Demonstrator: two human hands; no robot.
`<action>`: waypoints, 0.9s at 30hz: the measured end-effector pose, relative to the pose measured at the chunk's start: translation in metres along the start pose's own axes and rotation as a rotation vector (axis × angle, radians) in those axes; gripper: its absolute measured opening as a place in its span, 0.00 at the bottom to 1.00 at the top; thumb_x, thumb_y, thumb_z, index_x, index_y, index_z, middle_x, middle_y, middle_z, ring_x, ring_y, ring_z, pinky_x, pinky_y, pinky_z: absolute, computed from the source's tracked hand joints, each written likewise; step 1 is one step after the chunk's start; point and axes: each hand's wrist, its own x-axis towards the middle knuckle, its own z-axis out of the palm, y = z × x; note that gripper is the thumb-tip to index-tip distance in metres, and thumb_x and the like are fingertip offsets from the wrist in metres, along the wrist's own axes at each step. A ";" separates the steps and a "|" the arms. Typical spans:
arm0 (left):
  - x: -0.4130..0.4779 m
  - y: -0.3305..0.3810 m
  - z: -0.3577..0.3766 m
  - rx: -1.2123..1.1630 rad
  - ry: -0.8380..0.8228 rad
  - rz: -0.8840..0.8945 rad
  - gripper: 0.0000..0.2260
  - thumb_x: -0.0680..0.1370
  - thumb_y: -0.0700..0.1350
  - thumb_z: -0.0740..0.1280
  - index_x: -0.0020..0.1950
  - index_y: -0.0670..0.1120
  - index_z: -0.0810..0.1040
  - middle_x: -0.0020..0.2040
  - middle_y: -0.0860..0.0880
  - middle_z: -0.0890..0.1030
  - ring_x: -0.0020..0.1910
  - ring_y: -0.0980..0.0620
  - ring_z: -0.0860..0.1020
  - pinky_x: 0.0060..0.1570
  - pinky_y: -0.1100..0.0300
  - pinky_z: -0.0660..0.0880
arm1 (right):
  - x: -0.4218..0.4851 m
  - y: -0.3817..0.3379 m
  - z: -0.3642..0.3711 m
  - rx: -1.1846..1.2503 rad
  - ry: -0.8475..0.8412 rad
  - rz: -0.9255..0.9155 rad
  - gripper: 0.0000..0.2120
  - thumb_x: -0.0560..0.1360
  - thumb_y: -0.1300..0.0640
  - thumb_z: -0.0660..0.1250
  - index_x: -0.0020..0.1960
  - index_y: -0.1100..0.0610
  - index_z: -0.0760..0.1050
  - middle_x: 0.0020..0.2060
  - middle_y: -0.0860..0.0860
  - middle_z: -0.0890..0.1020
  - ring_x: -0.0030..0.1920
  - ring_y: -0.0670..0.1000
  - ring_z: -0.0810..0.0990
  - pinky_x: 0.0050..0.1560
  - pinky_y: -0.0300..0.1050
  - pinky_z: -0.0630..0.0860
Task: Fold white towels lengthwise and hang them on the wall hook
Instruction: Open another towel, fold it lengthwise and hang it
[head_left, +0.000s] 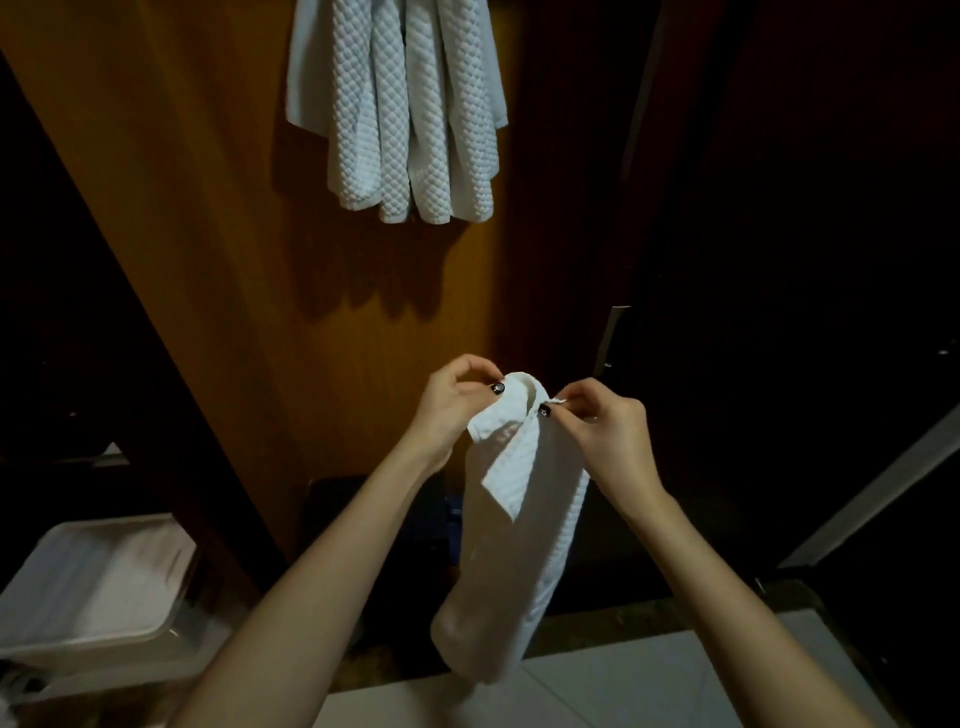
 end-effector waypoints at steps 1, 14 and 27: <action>-0.002 0.001 0.001 0.038 -0.009 0.036 0.10 0.75 0.33 0.66 0.44 0.47 0.81 0.40 0.52 0.83 0.38 0.60 0.80 0.35 0.67 0.74 | -0.002 -0.001 0.000 -0.019 0.016 -0.026 0.05 0.73 0.56 0.73 0.47 0.57 0.81 0.37 0.45 0.81 0.40 0.40 0.80 0.40 0.35 0.78; -0.028 0.006 -0.012 0.276 -0.030 0.172 0.13 0.72 0.38 0.73 0.52 0.52 0.79 0.52 0.60 0.78 0.56 0.57 0.76 0.50 0.70 0.72 | -0.003 -0.022 -0.001 0.073 0.133 -0.100 0.04 0.74 0.61 0.72 0.43 0.61 0.81 0.32 0.45 0.79 0.34 0.42 0.80 0.35 0.35 0.76; -0.037 0.001 -0.005 0.204 0.025 0.205 0.09 0.72 0.41 0.74 0.38 0.55 0.81 0.36 0.60 0.82 0.41 0.64 0.78 0.41 0.69 0.71 | 0.002 -0.005 -0.027 -0.001 -0.036 -0.147 0.06 0.75 0.58 0.70 0.41 0.53 0.76 0.34 0.43 0.76 0.37 0.43 0.76 0.35 0.32 0.71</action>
